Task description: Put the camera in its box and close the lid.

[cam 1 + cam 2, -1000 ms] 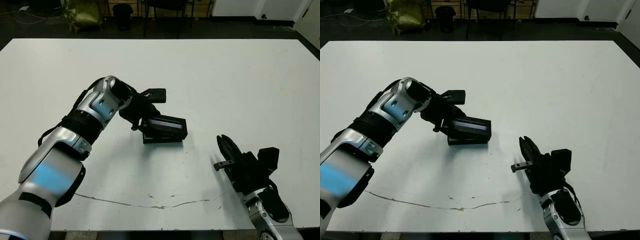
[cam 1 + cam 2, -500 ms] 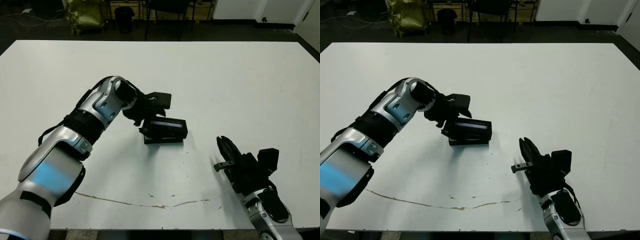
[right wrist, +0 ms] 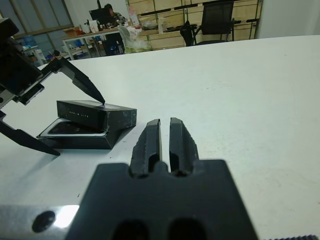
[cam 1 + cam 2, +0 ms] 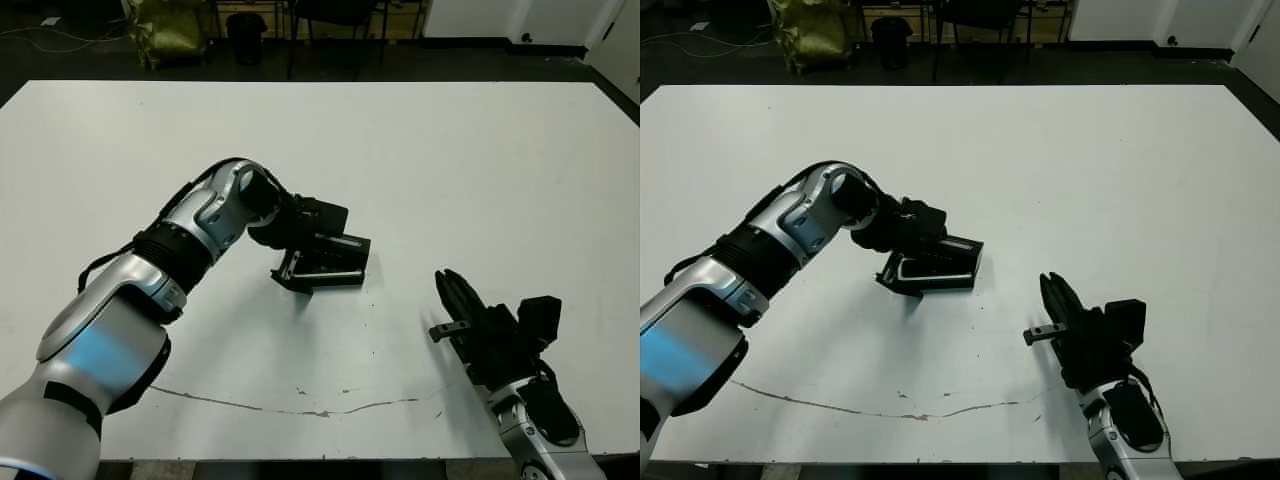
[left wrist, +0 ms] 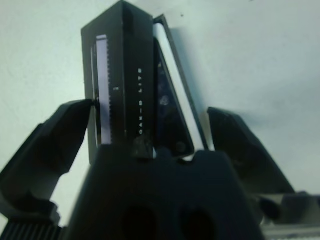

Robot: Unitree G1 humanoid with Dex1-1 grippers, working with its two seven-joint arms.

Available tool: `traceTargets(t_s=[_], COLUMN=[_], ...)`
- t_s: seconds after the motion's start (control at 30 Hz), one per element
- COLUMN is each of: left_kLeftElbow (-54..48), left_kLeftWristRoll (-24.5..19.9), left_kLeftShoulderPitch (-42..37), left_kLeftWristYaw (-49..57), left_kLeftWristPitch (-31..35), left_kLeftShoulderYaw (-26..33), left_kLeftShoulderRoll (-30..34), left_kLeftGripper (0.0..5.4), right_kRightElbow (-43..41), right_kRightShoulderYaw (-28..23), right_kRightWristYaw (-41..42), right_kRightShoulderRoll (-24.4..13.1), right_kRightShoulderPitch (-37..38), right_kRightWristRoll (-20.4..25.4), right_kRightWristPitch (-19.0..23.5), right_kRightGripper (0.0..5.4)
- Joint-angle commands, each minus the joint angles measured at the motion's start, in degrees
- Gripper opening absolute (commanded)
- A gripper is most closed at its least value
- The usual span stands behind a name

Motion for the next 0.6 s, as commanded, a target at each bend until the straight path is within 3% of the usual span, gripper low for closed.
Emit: traceTargets(t_s=[0.03,0.33,0.5,0.6], left_kLeftElbow=[2.79,2.69,2.18,1.65], left_kLeftWristRoll=[1.73,1.31,0.76,-0.19], left_kLeftShoulderPitch=[5.32,5.04,4.62,3.95], left_kLeftWristYaw=[-3.19,-3.44,-3.62,-4.85], left_kLeftWristPitch=[2.24,1.67,2.47,2.88], left_kLeftShoulderYaw=[-2.46,-1.9,-1.16,-0.52], left_kLeftShoulderRoll=[0.32,0.57,0.75,0.95], left_kLeftGripper=[5.39,5.39,5.39,5.04], right_kRightElbow=[1.17,1.23,2.39,1.89], right_kRightShoulderYaw=[-0.39,-0.34,-0.34,-0.22], right_kRightWristYaw=[0.63,0.28,0.9,0.58], right_kRightShoulderRoll=[-0.45,-0.25,-0.33,-0.74], right_kRightShoulderPitch=[0.47,0.44,0.32,0.31], right_kRightWristRoll=[0.15,-0.21,-0.47,-0.93], right_kRightWristPitch=[0.16,0.67,-1.22,-0.57], right_kRightGripper=[0.0,0.0,0.0,0.0])
